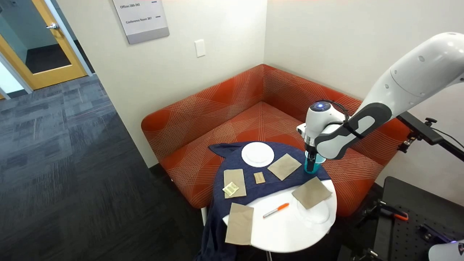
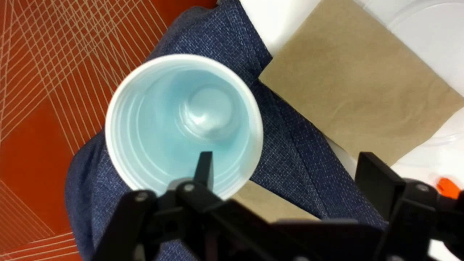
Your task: Remove the marker from the cup and place it on the table and move the cup to the left
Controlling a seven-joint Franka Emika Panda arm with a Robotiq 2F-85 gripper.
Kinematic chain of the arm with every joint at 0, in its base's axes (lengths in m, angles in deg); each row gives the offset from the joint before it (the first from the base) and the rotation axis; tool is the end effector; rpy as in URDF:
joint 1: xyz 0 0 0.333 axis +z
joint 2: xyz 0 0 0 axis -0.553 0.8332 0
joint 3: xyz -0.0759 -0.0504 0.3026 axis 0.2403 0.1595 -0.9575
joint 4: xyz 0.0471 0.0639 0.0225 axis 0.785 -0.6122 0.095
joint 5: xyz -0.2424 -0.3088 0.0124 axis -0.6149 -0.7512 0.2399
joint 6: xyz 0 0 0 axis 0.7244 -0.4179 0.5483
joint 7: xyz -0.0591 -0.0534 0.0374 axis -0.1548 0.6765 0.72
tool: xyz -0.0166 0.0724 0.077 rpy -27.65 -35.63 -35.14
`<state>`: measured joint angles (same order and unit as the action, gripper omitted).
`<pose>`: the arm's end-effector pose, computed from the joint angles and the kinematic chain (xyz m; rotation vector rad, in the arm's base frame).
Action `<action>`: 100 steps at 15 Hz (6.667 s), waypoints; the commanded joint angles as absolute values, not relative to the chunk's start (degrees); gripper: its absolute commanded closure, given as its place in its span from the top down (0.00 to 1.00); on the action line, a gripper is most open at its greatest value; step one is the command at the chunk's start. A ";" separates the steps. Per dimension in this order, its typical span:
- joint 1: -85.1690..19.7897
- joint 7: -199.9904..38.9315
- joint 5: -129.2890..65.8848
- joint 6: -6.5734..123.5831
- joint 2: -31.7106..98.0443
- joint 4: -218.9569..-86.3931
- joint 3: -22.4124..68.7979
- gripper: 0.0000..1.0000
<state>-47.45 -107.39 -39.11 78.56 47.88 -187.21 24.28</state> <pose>0.5068 -0.1702 0.1238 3.0283 0.3578 -0.1520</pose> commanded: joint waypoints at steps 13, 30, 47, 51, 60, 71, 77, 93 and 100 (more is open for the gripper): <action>-54.03 -113.09 -39.27 84.10 51.80 -188.39 23.56 0.68; -49.12 -110.30 -43.22 86.50 44.03 -193.85 26.61 0.00; -24.55 -90.21 -64.19 77.14 36.43 -193.82 26.91 0.00; -21.16 -86.66 -66.38 76.01 38.06 -193.79 23.47 0.00; -15.87 -83.38 -66.39 75.90 43.58 -192.10 19.19 0.00; -11.27 -80.85 -73.18 83.16 52.42 -188.45 20.36 0.00; -9.84 -79.94 -74.23 82.13 54.72 -185.71 20.85 0.19; -13.92 -84.69 -69.06 73.54 45.17 -189.79 16.66 1.00; -18.56 -90.29 -58.48 68.61 34.43 -194.26 12.52 1.00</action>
